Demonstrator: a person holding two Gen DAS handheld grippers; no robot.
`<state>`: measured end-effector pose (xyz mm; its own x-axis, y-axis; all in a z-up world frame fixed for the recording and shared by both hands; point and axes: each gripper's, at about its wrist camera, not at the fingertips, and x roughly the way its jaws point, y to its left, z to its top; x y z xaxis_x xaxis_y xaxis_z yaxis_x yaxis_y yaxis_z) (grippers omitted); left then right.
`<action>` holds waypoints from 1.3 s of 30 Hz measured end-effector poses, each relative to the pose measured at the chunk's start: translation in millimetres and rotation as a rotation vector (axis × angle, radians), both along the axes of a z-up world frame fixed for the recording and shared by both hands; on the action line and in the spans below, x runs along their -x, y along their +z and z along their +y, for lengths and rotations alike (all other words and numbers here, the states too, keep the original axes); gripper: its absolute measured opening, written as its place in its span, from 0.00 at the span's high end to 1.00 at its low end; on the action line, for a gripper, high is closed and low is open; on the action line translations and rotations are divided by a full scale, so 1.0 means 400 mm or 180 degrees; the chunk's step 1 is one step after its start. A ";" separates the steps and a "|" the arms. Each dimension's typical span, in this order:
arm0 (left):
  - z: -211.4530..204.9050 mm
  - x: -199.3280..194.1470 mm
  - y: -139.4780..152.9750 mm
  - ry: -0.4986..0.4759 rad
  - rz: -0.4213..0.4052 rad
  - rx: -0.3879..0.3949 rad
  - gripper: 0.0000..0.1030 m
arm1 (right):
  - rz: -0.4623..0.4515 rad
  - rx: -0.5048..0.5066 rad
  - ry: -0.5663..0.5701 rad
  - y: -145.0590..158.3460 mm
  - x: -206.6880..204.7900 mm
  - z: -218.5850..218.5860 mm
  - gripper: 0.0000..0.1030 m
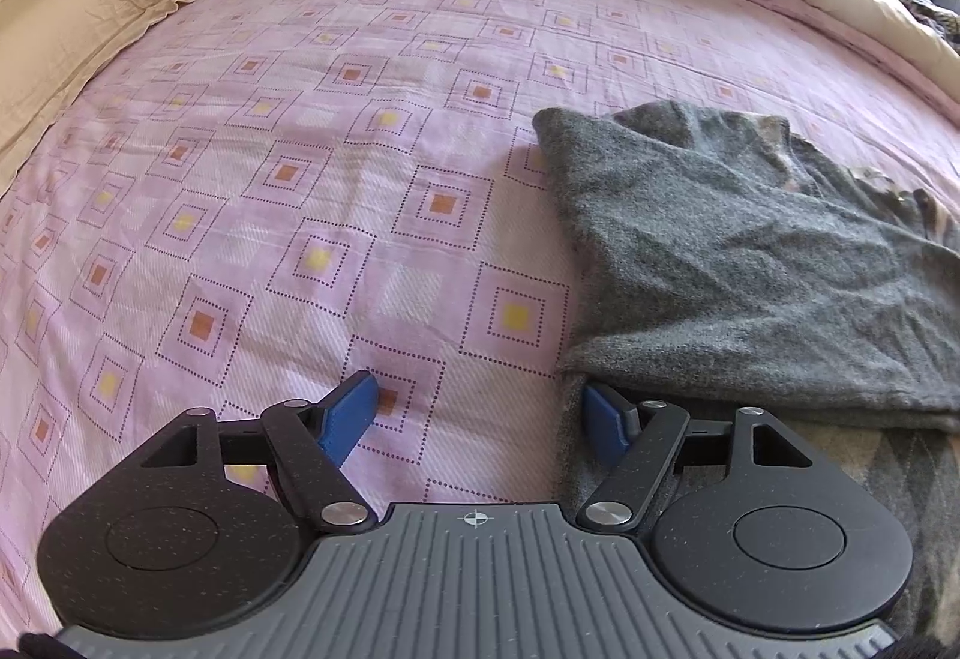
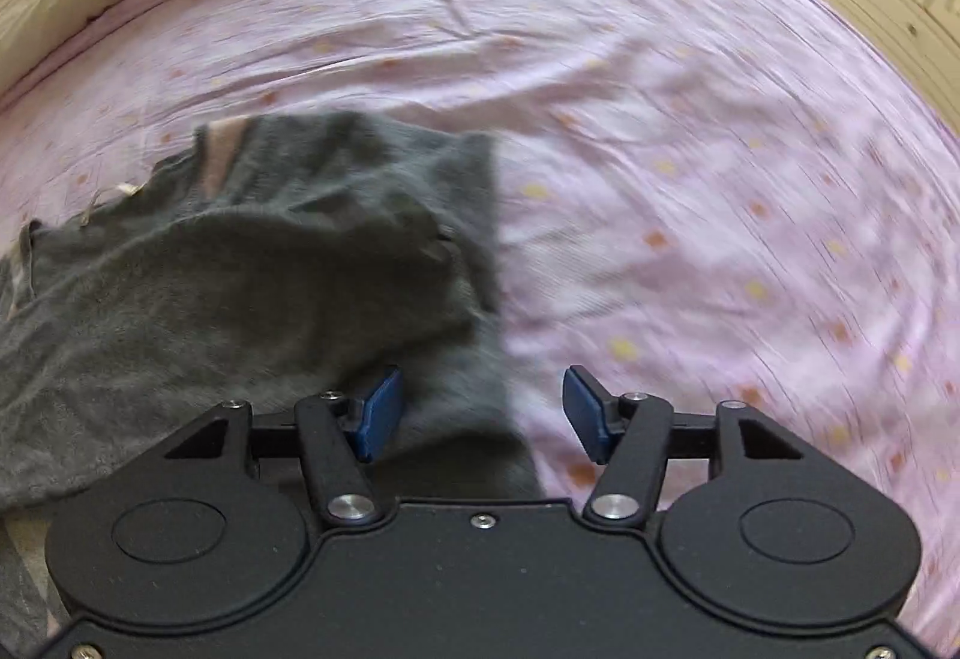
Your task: Fold small clothes
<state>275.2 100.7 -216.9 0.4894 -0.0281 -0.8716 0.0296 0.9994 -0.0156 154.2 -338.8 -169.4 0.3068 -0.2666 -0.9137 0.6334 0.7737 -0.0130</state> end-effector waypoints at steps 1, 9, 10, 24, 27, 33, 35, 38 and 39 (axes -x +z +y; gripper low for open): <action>-0.002 0.000 0.000 -0.0027 -0.0006 -0.0021 0.29 | -0.0086 -0.0040 -0.0067 0.007 0.021 -0.010 0.39; 0.027 0.027 0.024 -0.0164 -0.0117 -0.0046 0.29 | -0.0377 -0.0127 0.0086 0.039 0.027 -0.023 0.37; 0.029 0.033 0.031 -0.0171 -0.0146 -0.0095 0.30 | -0.0397 -0.0145 0.0104 0.041 0.021 -0.019 0.36; -0.055 -0.030 0.155 -0.0439 -0.0718 -0.0234 0.32 | -0.0544 -0.0179 0.0633 0.051 -0.058 0.070 0.29; -0.128 -0.072 0.143 -0.0638 -0.0730 -0.0181 0.31 | -0.0548 -0.0197 0.0694 0.051 -0.062 0.080 0.28; -0.193 -0.144 0.068 -0.0951 -0.0610 -0.0402 0.31 | -0.0479 -0.0200 0.0806 0.041 -0.062 0.088 0.28; -0.175 -0.174 0.036 -0.0876 -0.0497 -0.0561 0.31 | -0.0451 -0.0199 0.0827 0.035 -0.060 0.090 0.28; -0.109 -0.239 -0.008 -0.0434 -0.0170 -0.0602 0.30 | -0.0418 -0.0220 0.0818 0.027 -0.056 0.088 0.28; -0.083 -0.256 -0.016 -0.0301 -0.0116 -0.0525 0.29 | -0.0405 -0.0224 0.0810 0.025 -0.055 0.086 0.28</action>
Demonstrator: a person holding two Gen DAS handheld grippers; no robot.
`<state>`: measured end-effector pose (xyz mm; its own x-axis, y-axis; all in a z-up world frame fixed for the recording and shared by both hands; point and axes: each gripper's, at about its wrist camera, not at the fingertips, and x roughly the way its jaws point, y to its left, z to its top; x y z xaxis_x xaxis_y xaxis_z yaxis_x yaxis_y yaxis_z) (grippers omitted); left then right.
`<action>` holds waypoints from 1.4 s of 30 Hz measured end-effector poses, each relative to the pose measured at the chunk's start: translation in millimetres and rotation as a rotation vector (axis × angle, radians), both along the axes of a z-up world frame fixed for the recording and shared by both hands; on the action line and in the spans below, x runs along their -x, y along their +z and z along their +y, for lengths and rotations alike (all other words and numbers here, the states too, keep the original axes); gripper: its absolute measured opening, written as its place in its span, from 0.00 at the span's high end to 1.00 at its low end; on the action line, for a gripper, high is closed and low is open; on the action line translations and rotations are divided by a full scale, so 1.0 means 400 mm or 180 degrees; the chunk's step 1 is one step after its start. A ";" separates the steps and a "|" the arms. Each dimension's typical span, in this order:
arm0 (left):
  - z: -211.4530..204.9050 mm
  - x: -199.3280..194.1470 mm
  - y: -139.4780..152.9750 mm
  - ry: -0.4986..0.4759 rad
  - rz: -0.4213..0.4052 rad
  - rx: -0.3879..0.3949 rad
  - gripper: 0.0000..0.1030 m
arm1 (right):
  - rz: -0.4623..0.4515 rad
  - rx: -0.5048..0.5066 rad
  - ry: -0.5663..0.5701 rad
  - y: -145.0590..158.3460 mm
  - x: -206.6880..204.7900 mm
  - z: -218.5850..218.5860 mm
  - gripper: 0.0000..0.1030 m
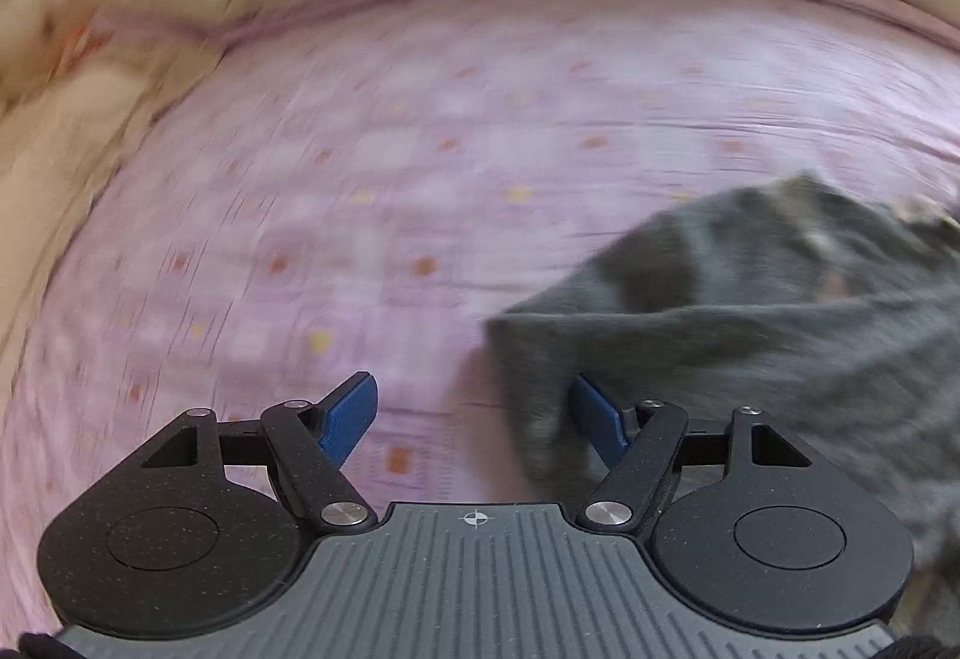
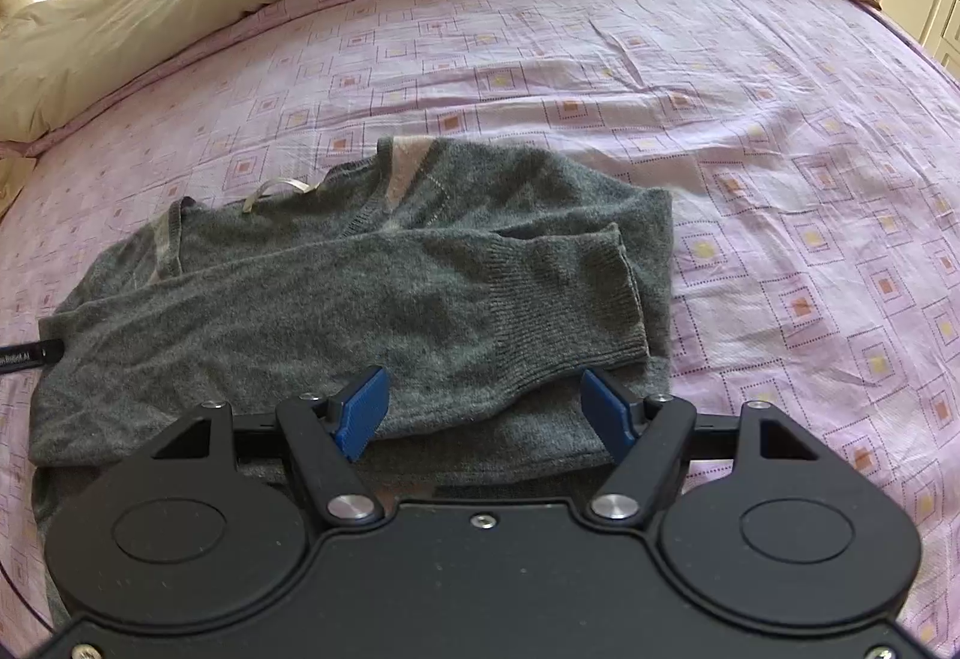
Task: Fold small clothes
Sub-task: 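Open the right gripper and withdraw it from the folded side, then move both open grippers over the sweater to its ribbed hem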
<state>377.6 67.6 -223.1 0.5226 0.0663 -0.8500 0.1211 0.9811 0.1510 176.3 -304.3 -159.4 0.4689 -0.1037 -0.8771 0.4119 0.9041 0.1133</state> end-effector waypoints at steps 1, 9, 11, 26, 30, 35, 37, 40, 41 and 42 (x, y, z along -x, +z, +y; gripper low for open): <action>0.020 -0.012 -0.002 0.0093 0.0001 0.0102 0.28 | 0.0011 -0.0002 -0.0007 -0.002 0.001 -0.001 0.28; 0.028 -0.046 0.001 0.0067 0.0020 0.0019 0.26 | 0.0050 -0.0023 -0.0050 -0.004 0.019 -0.004 0.24; 0.026 -0.036 0.011 0.0047 -0.0002 0.0012 0.27 | 0.0021 -0.0037 -0.0085 0.003 0.030 -0.004 0.21; 0.041 0.228 0.119 -0.0122 0.0040 0.0442 0.26 | 0.0159 -0.0119 -0.0019 0.022 0.169 0.028 0.13; 0.055 0.326 0.113 -0.0159 0.0179 0.0524 0.26 | 0.0264 -0.0155 -0.0031 0.016 0.223 0.039 0.12; 0.076 0.423 0.101 -0.0254 0.0396 0.0590 0.26 | 0.0392 -0.0174 -0.0086 0.006 0.297 0.059 0.12; 0.081 0.456 0.098 -0.0337 0.0450 0.0576 0.26 | 0.0437 -0.0189 -0.0104 0.002 0.329 0.070 0.12; 0.087 0.503 0.094 -0.0480 0.0531 0.0578 0.26 | 0.0496 -0.0215 -0.0121 -0.003 0.381 0.089 0.12; 0.089 0.516 0.090 -0.0524 0.0558 0.0585 0.26 | 0.0513 -0.0223 -0.0123 -0.005 0.397 0.095 0.11; 0.090 0.529 0.086 -0.0567 0.0587 0.0588 0.26 | 0.0531 -0.0231 -0.0122 -0.006 0.413 0.101 0.11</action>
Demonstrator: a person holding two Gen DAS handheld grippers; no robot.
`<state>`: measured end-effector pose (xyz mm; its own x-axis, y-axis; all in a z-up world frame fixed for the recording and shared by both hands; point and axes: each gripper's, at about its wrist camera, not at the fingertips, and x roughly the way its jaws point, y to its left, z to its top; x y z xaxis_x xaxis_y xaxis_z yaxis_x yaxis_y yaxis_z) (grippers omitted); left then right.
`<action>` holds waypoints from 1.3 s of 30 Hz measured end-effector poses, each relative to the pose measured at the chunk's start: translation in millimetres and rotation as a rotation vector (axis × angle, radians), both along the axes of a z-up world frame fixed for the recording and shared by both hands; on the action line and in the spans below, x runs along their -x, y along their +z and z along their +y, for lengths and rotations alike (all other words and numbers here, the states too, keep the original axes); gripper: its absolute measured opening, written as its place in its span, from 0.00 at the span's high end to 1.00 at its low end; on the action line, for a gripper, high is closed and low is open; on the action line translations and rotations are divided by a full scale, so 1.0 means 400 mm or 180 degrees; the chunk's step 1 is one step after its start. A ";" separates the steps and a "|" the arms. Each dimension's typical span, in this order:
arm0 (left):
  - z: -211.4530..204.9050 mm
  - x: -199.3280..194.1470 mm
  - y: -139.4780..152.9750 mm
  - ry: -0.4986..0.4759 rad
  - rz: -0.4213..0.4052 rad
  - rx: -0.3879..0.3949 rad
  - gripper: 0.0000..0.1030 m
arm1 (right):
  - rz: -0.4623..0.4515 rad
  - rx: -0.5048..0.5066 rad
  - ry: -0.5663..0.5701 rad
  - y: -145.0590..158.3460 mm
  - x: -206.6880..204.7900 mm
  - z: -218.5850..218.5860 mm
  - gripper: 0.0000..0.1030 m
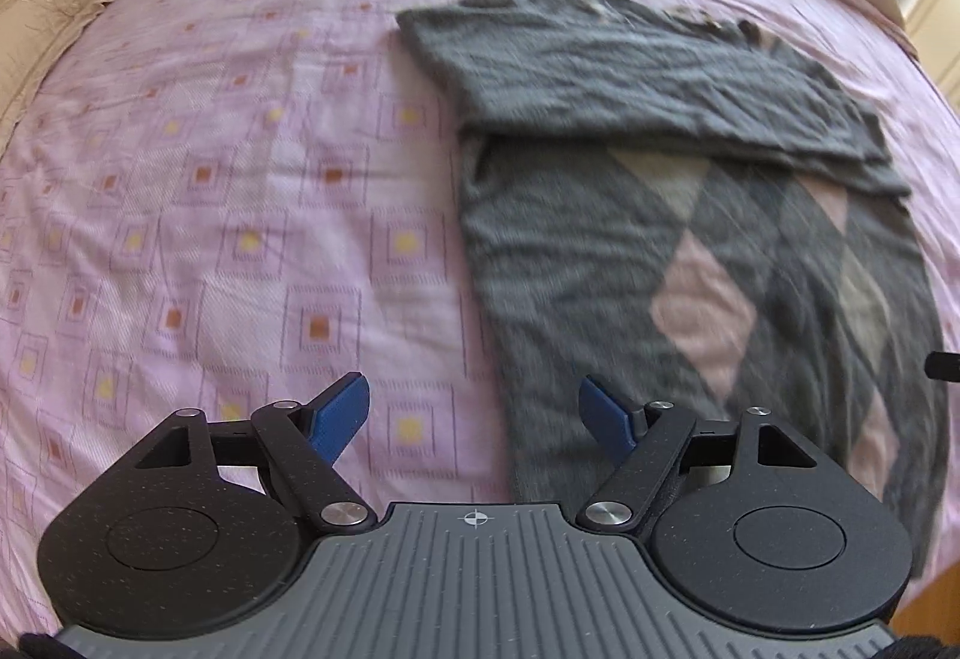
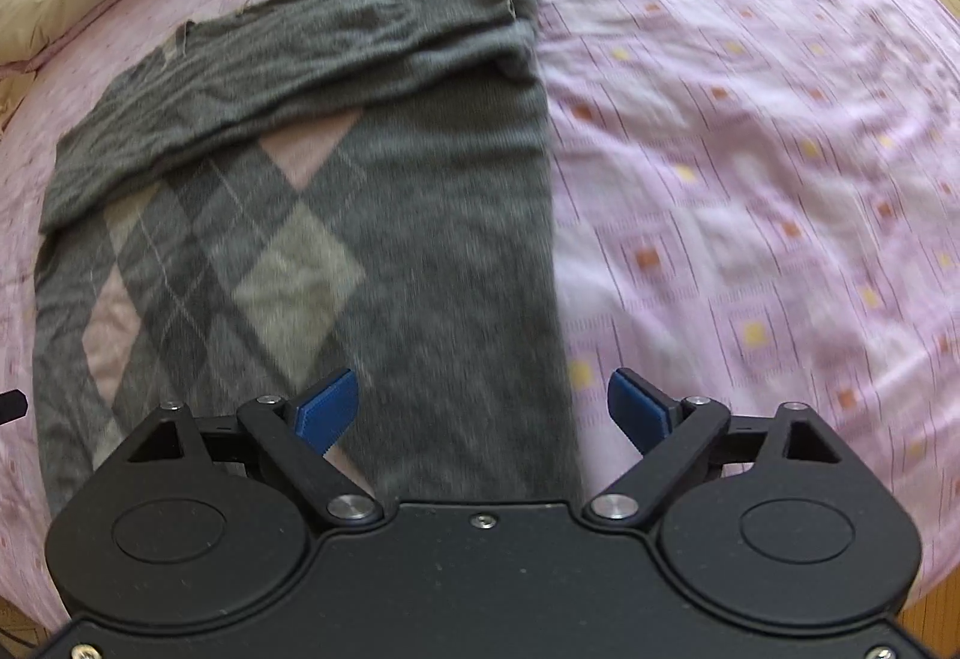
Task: Fold small clothes
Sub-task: 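Move both open grippers over the sweater to its ribbed hem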
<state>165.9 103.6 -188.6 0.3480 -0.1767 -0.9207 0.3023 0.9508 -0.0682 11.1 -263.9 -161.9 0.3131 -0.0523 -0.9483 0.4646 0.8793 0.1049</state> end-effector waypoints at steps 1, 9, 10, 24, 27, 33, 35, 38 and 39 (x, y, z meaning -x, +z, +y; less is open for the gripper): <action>0.000 0.013 -0.004 -0.0046 0.0028 -0.0001 0.26 | 0.0016 -0.0011 0.0002 -0.002 0.015 0.004 0.11; -0.010 0.117 -0.030 -0.0270 0.0172 0.0033 0.26 | 0.0135 -0.0082 0.0097 -0.016 0.118 0.029 0.09; -0.013 0.129 -0.031 -0.0280 0.0175 0.0035 0.26 | 0.0152 -0.0088 0.0135 -0.020 0.128 0.030 0.09; -0.068 0.276 -0.085 -0.0106 0.0312 -0.0039 0.26 | 0.0091 -0.0117 0.0774 -0.076 0.223 0.057 0.00; -0.076 0.298 -0.096 -0.0084 0.0272 -0.0073 0.25 | 0.0036 -0.0032 0.0939 -0.078 0.239 0.068 0.00; -0.084 0.324 -0.106 -0.0067 0.0111 -0.0090 0.14 | -0.0162 -0.0129 0.0929 -0.074 0.251 0.042 0.00; -0.090 0.331 -0.112 -0.0089 0.0101 -0.0104 0.09 | -0.0205 -0.0178 0.0908 -0.073 0.257 0.036 0.00; -0.095 0.335 -0.117 -0.0130 0.0106 -0.0104 0.03 | -0.0230 -0.0217 0.0910 -0.070 0.260 0.033 0.00; -0.096 0.335 -0.118 -0.0144 0.0118 -0.0108 0.01 | -0.0226 -0.0214 0.0918 -0.071 0.258 0.036 0.00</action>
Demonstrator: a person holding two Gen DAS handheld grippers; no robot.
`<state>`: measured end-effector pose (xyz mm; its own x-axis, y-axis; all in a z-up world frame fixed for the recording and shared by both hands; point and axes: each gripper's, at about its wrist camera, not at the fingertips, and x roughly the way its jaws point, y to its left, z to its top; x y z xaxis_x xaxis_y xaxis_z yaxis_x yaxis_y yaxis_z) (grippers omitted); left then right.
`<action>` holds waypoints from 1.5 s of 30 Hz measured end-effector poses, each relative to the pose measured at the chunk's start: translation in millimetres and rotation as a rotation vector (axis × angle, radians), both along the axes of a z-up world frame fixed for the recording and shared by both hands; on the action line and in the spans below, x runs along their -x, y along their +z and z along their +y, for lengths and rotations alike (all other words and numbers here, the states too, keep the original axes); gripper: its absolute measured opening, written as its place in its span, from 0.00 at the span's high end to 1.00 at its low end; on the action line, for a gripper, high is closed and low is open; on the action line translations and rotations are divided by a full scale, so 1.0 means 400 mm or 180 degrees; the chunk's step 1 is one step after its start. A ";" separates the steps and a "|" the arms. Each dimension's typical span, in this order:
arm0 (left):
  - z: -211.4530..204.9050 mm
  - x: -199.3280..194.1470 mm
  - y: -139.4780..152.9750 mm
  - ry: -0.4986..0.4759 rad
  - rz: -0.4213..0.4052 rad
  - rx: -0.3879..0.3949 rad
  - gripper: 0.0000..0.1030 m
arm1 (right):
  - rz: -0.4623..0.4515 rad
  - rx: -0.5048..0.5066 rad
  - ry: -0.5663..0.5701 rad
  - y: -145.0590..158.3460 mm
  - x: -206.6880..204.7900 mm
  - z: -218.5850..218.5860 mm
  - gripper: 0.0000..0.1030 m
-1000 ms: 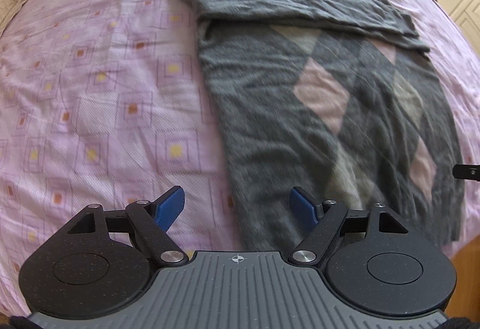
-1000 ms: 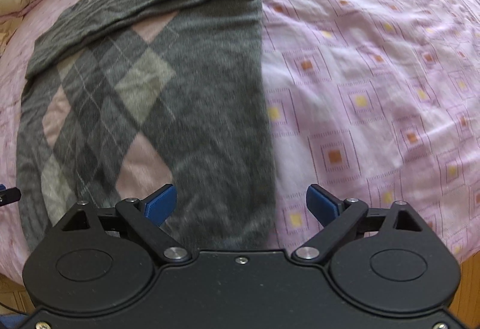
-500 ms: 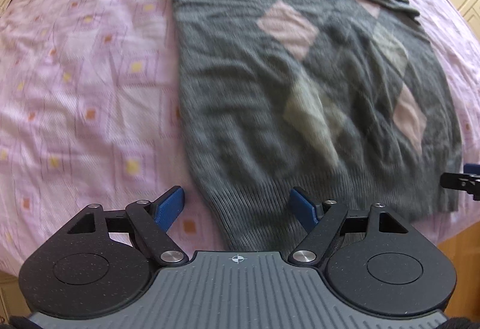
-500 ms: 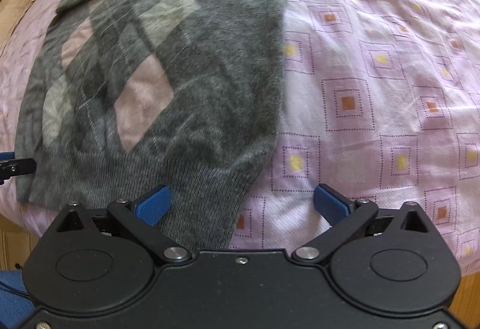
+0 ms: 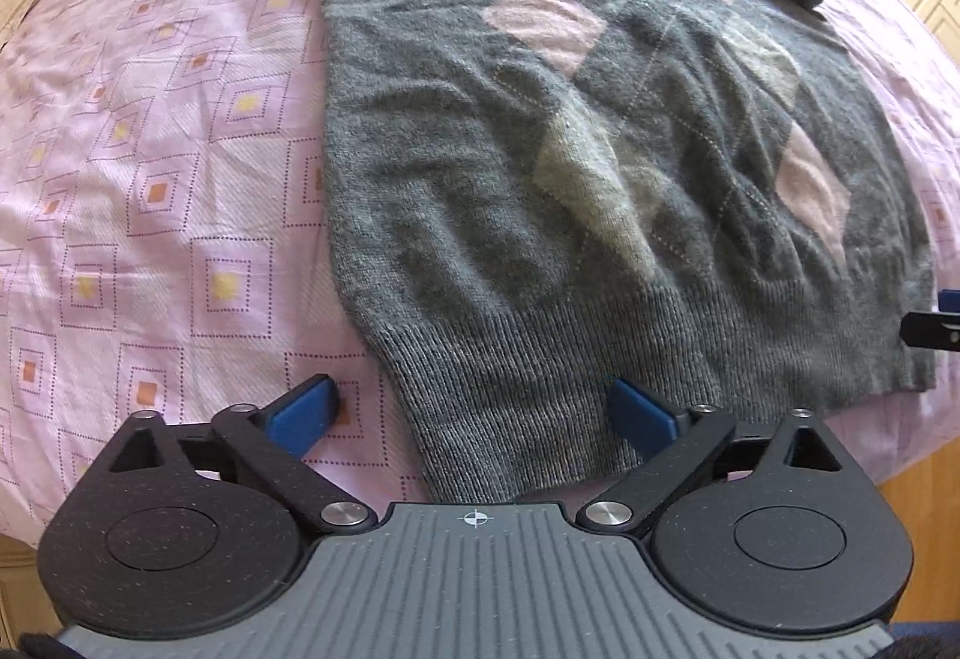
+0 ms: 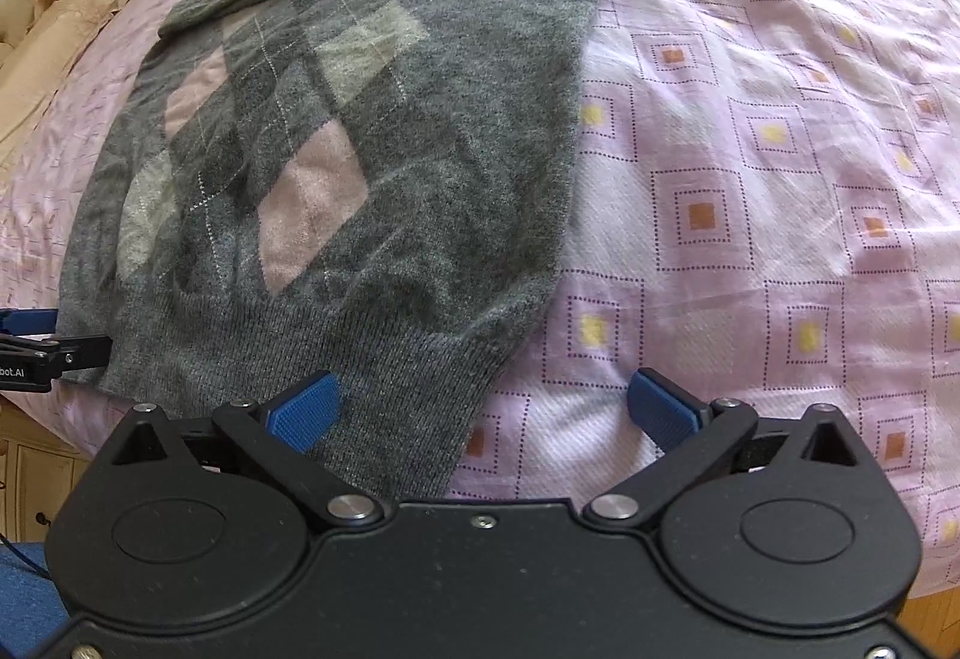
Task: Fold small clothes
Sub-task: 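Move both open grippers over the sweater to its ribbed hem, then close both grippers on the ribbed hem of the sweater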
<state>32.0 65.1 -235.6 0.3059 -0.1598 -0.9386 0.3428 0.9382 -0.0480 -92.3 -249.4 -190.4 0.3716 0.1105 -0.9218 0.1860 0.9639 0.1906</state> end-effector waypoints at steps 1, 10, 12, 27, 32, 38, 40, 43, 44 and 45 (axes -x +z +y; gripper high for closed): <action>0.000 0.000 0.000 -0.0014 0.0019 -0.0010 0.01 | 0.0008 0.0007 0.0010 0.000 0.000 0.001 0.00; 0.030 0.020 0.023 0.0028 0.0024 0.0153 0.28 | 0.0096 -0.0163 0.0230 0.007 0.009 0.006 0.00; 0.039 0.032 0.029 0.0027 0.0012 0.0214 0.38 | 0.0077 -0.0251 0.0275 0.011 0.018 0.003 0.02; 0.025 -0.006 0.030 0.0100 -0.0024 0.0473 0.42 | -0.0156 -0.0790 0.0195 0.014 0.013 -0.015 0.34; 0.028 -0.025 0.029 0.0129 -0.0011 0.0546 0.45 | -0.0167 -0.0840 0.0197 0.006 -0.002 -0.006 0.42; 0.049 -0.016 0.030 0.0163 0.0018 0.0579 0.53 | -0.0103 -0.0923 0.0057 -0.006 0.000 -0.018 0.72; 0.048 -0.013 0.031 0.0137 0.0009 0.0553 0.57 | -0.0064 -0.0939 0.0010 -0.011 -0.001 -0.025 0.81; 0.059 -0.016 0.031 0.0205 0.0000 0.0531 0.89 | -0.0031 -0.0958 -0.0054 -0.009 -0.002 -0.031 0.85; 0.068 -0.021 0.030 0.0257 0.0043 0.0576 0.95 | -0.0032 -0.0971 -0.0074 -0.005 -0.002 -0.031 0.86; 0.078 -0.025 0.030 0.0318 0.0075 0.0635 0.95 | -0.0043 -0.0986 -0.0089 0.000 -0.002 -0.032 0.87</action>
